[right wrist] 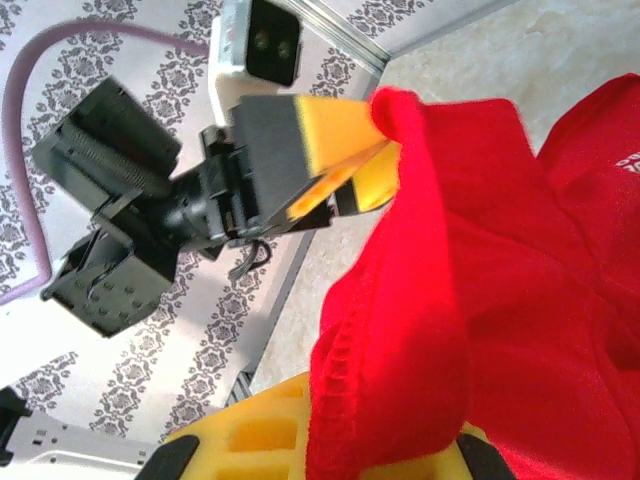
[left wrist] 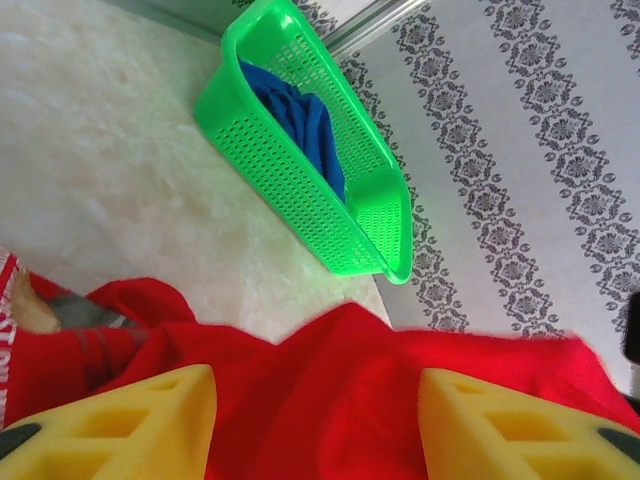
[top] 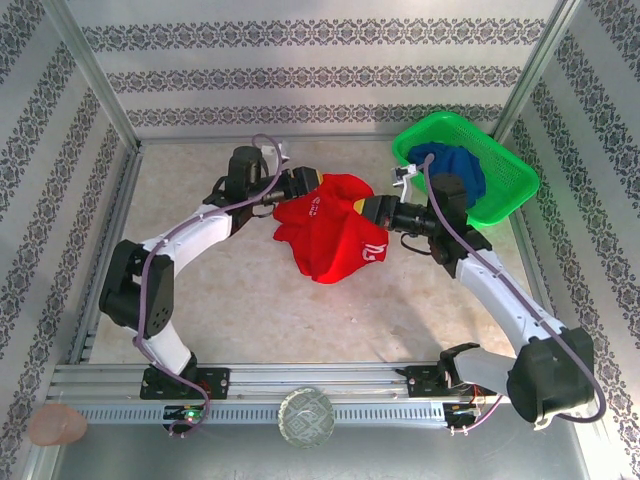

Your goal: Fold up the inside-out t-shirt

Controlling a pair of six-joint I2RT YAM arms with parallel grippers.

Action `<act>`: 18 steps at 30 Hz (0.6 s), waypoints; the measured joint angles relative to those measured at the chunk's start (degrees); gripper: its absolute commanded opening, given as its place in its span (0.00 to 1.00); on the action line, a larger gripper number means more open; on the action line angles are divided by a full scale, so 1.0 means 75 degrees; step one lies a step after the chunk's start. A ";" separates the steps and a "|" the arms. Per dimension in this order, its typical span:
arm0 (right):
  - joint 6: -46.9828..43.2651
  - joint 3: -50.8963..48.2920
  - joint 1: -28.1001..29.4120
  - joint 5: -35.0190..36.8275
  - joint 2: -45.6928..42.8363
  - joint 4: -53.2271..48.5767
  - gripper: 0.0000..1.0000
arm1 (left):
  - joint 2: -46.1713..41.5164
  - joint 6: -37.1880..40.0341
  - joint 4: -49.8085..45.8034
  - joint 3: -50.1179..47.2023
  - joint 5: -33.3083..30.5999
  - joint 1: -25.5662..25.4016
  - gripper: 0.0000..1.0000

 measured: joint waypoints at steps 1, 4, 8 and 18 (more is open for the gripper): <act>0.0044 0.0000 -0.0023 -0.0015 0.0082 0.0050 0.00 | -0.0160 -0.0009 0.0006 -0.0178 0.0000 0.0000 0.59; 0.0096 -0.0003 -0.0064 -0.0044 0.0152 0.0114 0.00 | -0.0772 -0.0219 0.0114 -0.0825 -0.0079 -0.0070 0.62; 0.0160 -0.0032 -0.0073 -0.0073 0.0146 0.0245 0.00 | -0.1402 -0.0848 0.0790 -0.1594 -0.0402 -0.0536 0.63; 0.0187 -0.0358 -0.0073 -0.0079 0.0140 0.0323 0.00 | -0.0475 -0.2527 0.2833 -0.1719 -0.1061 -0.1472 0.57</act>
